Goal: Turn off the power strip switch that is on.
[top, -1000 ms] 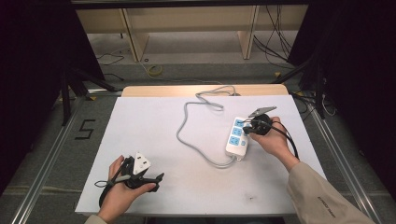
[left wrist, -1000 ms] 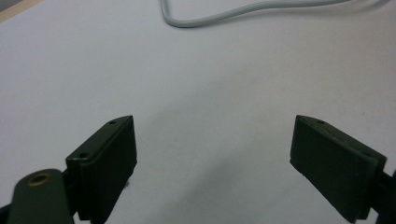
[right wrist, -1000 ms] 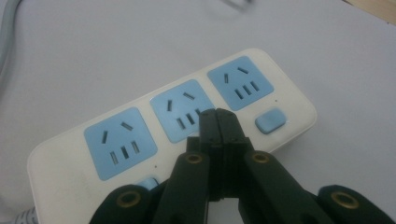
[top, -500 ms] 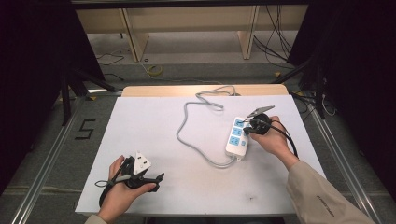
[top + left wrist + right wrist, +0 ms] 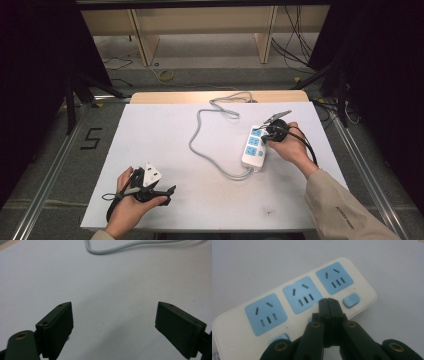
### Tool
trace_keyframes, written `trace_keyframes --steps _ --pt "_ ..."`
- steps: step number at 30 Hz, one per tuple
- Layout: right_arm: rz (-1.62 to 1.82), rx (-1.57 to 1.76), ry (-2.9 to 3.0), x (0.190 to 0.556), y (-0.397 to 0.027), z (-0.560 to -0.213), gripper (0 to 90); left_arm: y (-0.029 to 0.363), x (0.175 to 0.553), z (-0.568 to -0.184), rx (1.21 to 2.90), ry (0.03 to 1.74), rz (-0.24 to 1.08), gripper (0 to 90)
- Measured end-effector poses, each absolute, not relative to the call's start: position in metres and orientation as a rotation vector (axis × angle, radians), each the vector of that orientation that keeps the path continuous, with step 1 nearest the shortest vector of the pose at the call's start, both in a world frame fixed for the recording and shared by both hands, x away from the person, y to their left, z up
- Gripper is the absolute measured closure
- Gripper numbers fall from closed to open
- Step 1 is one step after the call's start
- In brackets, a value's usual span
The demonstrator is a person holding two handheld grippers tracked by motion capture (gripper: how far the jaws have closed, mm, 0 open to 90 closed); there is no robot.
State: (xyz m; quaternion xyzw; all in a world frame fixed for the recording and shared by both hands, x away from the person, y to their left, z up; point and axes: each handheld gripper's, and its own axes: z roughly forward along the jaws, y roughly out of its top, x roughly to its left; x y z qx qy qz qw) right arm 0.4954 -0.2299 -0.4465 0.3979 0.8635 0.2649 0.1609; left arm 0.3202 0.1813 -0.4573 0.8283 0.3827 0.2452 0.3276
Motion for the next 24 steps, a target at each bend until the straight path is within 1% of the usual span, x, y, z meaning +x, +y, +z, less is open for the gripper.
trace_keyframes --steps 24 --pt "0.651 1.123 2.531 0.4997 -0.2218 -0.4404 90.0 0.1808 0.3203 -0.4574 2.167 1.005 0.637 14.7"
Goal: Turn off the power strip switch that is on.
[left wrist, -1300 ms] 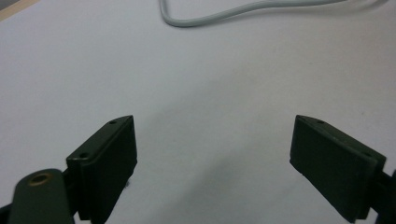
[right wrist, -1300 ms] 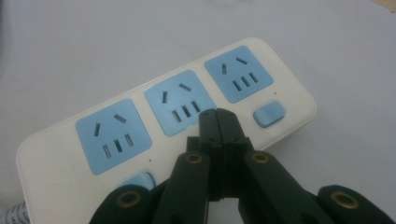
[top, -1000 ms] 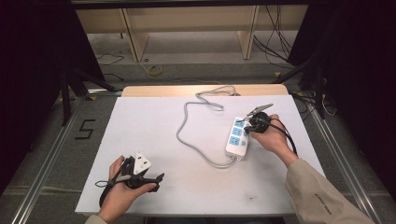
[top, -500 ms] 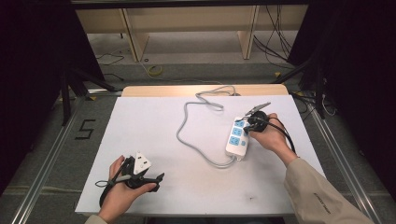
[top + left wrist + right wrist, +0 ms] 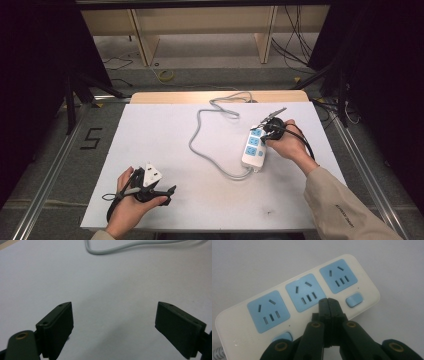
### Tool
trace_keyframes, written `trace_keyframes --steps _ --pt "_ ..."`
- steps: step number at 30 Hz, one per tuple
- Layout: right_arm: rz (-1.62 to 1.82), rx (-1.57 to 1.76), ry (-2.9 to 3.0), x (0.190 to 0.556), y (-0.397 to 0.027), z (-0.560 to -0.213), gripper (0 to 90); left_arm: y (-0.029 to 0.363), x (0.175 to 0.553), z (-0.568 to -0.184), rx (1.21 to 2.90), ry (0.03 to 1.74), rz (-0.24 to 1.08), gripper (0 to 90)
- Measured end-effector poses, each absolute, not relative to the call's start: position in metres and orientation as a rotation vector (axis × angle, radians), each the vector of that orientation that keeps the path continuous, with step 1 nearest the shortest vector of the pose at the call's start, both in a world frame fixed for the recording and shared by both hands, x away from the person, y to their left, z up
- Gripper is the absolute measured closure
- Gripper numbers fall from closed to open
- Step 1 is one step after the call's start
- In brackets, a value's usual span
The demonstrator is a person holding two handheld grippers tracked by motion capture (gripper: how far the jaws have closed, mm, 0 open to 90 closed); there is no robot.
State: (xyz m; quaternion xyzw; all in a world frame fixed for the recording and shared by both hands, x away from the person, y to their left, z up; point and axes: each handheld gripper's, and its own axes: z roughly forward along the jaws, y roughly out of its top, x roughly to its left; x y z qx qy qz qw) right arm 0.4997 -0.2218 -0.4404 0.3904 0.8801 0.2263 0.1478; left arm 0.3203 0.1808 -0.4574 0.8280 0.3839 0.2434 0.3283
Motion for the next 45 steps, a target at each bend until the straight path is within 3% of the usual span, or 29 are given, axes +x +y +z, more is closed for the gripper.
trace_keyframes --steps 45 --pt "0.491 1.071 2.565 0.505 -0.210 -0.437 90.0 0.180 0.321 -0.458 2.173 1.000 0.636 14.7"
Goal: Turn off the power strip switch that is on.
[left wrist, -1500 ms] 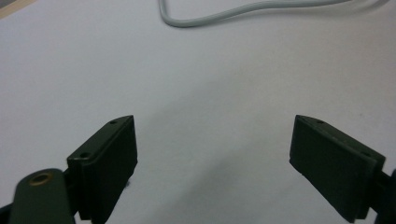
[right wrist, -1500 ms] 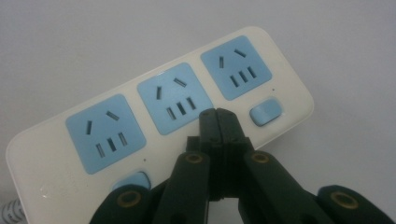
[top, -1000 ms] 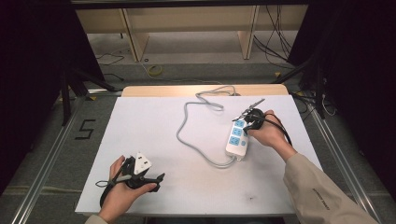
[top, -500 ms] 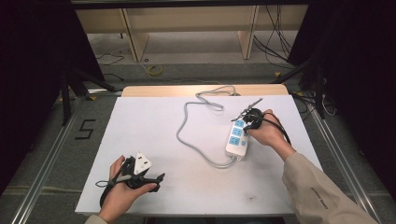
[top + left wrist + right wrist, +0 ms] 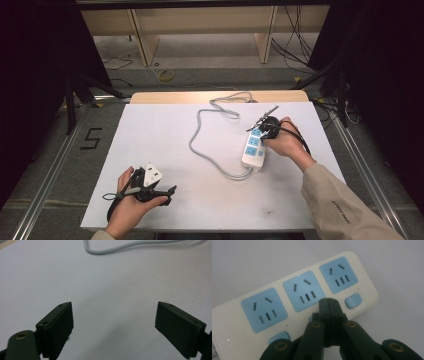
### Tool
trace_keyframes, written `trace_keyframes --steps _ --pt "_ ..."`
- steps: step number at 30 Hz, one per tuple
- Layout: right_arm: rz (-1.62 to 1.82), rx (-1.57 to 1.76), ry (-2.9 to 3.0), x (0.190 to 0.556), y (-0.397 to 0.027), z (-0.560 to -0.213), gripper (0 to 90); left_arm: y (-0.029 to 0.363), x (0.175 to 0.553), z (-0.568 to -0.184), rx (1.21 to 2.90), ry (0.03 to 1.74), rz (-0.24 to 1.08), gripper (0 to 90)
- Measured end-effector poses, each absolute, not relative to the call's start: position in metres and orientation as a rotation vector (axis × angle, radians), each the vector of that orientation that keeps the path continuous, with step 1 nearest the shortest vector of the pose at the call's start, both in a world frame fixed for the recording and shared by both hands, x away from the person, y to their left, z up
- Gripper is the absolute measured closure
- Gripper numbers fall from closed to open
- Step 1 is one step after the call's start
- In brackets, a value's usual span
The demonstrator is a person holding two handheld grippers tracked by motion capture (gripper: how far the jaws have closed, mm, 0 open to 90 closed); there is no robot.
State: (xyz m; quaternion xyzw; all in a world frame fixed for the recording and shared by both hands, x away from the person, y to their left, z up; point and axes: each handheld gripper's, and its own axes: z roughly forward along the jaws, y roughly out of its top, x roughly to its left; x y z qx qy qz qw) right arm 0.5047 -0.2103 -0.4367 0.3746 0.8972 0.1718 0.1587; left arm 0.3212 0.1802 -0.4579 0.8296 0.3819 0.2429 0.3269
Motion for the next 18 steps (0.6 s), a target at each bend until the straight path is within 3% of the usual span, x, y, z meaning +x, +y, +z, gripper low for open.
trace_keyframes --steps 18 --pt "0.462 1.044 2.544 0.502 -0.204 -0.439 90.0 0.180 0.321 -0.458 2.176 0.998 0.635 14.7"
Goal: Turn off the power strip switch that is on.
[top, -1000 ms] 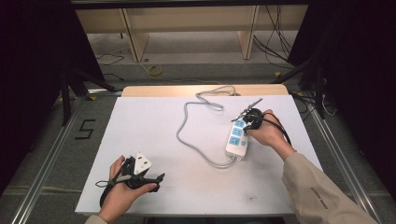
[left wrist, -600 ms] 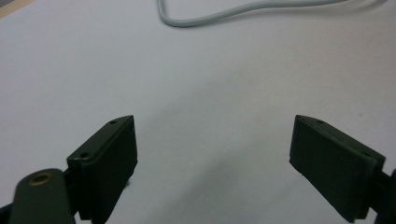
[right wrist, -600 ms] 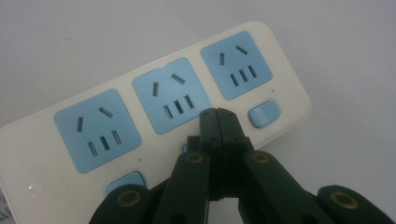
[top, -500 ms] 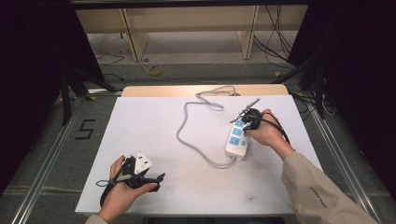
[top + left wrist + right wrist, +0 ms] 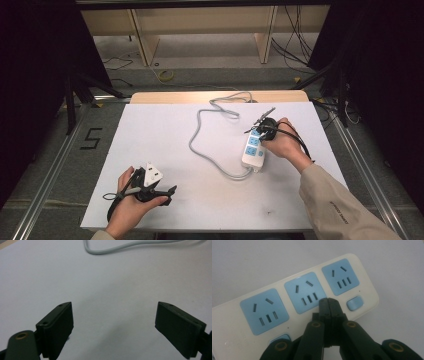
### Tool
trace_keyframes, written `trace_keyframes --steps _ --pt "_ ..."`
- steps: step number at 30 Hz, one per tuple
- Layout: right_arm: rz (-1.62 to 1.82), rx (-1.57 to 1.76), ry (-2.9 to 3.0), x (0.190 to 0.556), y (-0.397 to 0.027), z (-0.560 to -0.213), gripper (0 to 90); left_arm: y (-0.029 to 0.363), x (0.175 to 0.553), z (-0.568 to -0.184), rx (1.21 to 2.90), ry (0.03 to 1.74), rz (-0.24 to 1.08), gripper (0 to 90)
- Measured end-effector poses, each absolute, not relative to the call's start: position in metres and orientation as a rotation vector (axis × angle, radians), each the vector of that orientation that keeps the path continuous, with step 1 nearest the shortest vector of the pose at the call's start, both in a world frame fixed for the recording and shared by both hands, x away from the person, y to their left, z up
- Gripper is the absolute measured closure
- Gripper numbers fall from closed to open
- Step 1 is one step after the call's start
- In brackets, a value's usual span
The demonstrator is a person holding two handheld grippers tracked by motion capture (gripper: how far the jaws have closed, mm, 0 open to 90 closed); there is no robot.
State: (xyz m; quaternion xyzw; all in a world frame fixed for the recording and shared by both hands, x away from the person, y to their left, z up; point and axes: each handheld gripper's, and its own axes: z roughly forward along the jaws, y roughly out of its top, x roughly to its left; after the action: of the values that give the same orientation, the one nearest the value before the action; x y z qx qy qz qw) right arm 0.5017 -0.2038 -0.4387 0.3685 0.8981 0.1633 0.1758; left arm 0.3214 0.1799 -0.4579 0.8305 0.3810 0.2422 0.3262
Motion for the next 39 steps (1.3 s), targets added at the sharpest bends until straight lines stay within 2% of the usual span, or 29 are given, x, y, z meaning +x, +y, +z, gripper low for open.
trace_keyframes --steps 39 --pt "0.570 1.078 2.520 0.4994 -0.2121 -0.4411 90.0 0.1803 0.3211 -0.4580 2.173 1.004 0.639 14.7"
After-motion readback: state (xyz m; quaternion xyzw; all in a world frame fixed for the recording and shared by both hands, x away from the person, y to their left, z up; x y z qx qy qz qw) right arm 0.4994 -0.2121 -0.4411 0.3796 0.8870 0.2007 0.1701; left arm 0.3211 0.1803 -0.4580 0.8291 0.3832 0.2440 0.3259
